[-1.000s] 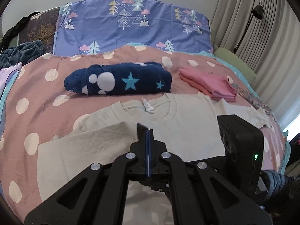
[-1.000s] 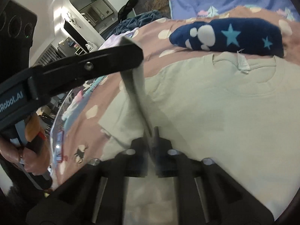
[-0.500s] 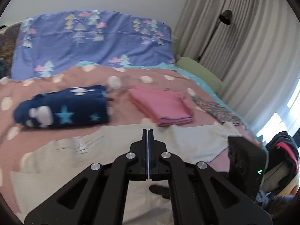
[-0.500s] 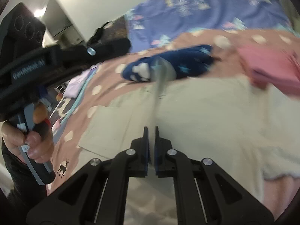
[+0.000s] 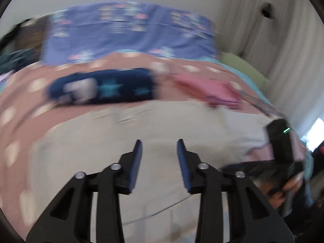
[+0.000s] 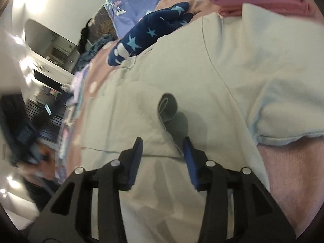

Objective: Fold small clothes

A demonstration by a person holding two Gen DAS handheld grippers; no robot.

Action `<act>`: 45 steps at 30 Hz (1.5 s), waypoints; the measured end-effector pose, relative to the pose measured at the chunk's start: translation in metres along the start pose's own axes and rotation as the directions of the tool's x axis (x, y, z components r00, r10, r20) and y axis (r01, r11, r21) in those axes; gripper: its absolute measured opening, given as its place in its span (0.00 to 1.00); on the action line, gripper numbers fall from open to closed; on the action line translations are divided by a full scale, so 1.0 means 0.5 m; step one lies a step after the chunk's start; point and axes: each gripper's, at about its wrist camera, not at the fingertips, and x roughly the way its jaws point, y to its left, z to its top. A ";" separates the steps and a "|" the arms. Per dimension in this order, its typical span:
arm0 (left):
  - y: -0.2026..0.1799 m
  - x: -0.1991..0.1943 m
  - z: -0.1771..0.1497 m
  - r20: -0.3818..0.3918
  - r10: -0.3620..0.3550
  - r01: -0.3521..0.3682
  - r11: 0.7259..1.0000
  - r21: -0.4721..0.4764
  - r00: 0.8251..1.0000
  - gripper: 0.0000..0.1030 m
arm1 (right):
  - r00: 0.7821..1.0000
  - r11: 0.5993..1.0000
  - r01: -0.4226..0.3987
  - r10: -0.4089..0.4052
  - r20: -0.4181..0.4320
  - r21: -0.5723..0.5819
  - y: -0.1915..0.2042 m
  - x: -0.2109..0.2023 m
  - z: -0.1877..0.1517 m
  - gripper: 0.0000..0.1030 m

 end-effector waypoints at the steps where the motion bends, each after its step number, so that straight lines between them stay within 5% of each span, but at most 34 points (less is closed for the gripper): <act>1: 0.030 -0.014 -0.015 0.011 0.038 -0.037 0.999 -0.034 0.999 0.40 | 1.000 1.000 -0.021 0.021 -0.006 0.018 -0.004 0.002 0.006 0.45; 4: 0.150 -0.074 -0.096 0.031 0.246 -0.238 0.957 -0.166 0.969 0.40 | 0.991 0.987 -0.124 0.128 -0.028 0.107 -0.016 0.006 0.039 0.50; 8: 0.258 -0.096 -0.167 -0.046 0.352 -0.349 0.888 -0.298 0.935 0.41 | 0.978 0.960 -0.178 0.197 -0.070 0.216 -0.017 0.042 0.090 0.52; 10: 0.293 -0.090 -0.195 -0.087 0.352 -0.360 0.873 -0.329 0.932 0.43 | 0.978 0.948 -0.170 0.197 -0.075 0.269 -0.014 0.064 0.108 0.51; 13: 0.310 -0.072 -0.209 -0.110 0.332 -0.350 0.876 -0.333 0.937 0.43 | 0.997 0.958 -0.061 0.073 -0.031 0.280 0.005 0.079 0.124 0.09; 16: 0.311 -0.052 -0.209 -0.104 0.313 -0.330 0.886 -0.326 0.944 0.43 | 0.983 0.998 0.028 -0.037 0.182 0.052 0.090 0.015 0.108 0.08; 19: 0.303 -0.038 -0.217 -0.096 0.293 -0.308 0.892 -0.332 0.951 0.47 | 0.902 0.922 0.263 -0.131 0.411 -0.283 0.208 -0.041 0.056 0.12; 21: 0.306 -0.036 -0.222 -0.085 0.280 -0.292 0.892 -0.344 0.956 0.48 | 0.859 0.853 0.413 -0.247 0.449 -0.319 0.224 -0.034 0.046 0.18; 23: 0.310 -0.042 -0.227 -0.071 0.266 -0.273 0.891 -0.363 0.961 0.48 | 0.846 0.845 0.471 -0.353 0.399 -0.252 0.184 -0.019 0.065 0.19; 25: 0.309 -0.047 -0.232 -0.063 0.256 -0.260 0.887 -0.382 0.965 0.48 | 0.859 0.871 0.472 -0.418 0.295 -0.139 0.126 -0.006 0.084 0.20; 30: 0.321 -0.054 -0.238 -0.049 0.221 -0.221 0.883 -0.414 0.974 0.48 | 0.959 0.967 0.249 -0.254 0.128 0.056 0.042 -0.006 0.096 0.35; 35: 0.327 -0.048 -0.230 -0.052 0.208 -0.211 0.891 -0.403 0.977 0.48 | 0.972 0.975 0.219 -0.222 0.083 0.039 0.045 0.039 0.133 0.46; 36: 0.328 -0.046 -0.227 -0.051 0.208 -0.210 0.891 -0.402 0.977 0.48 | 0.969 0.971 0.238 -0.240 0.062 0.035 0.046 0.055 0.140 0.41; 37: 0.329 -0.047 -0.227 -0.048 0.208 -0.210 0.891 -0.402 0.977 0.48 | 0.965 0.967 0.252 -0.254 0.062 0.032 0.043 0.054 0.143 0.16; 38: 0.331 -0.048 -0.228 -0.044 0.206 -0.206 0.890 -0.406 0.977 0.48 | 0.960 0.962 0.273 -0.272 0.069 0.001 0.059 0.057 0.140 0.03; 40: 0.333 -0.052 -0.233 -0.035 0.195 -0.192 0.889 -0.416 0.980 0.48 | 0.946 0.952 0.299 -0.285 0.156 -0.070 0.104 0.047 0.136 0.03; 42: 0.339 -0.061 -0.240 -0.017 0.168 -0.158 0.886 -0.437 0.986 0.48 | 0.896 0.908 0.390 -0.335 0.292 -0.156 0.164 0.018 0.126 0.03; 45: 0.348 -0.081 -0.250 0.040 0.105 -0.074 0.880 -0.469 0.994 0.48 | 0.849 0.860 0.486 -0.421 0.319 -0.157 0.172 0.011 0.140 0.03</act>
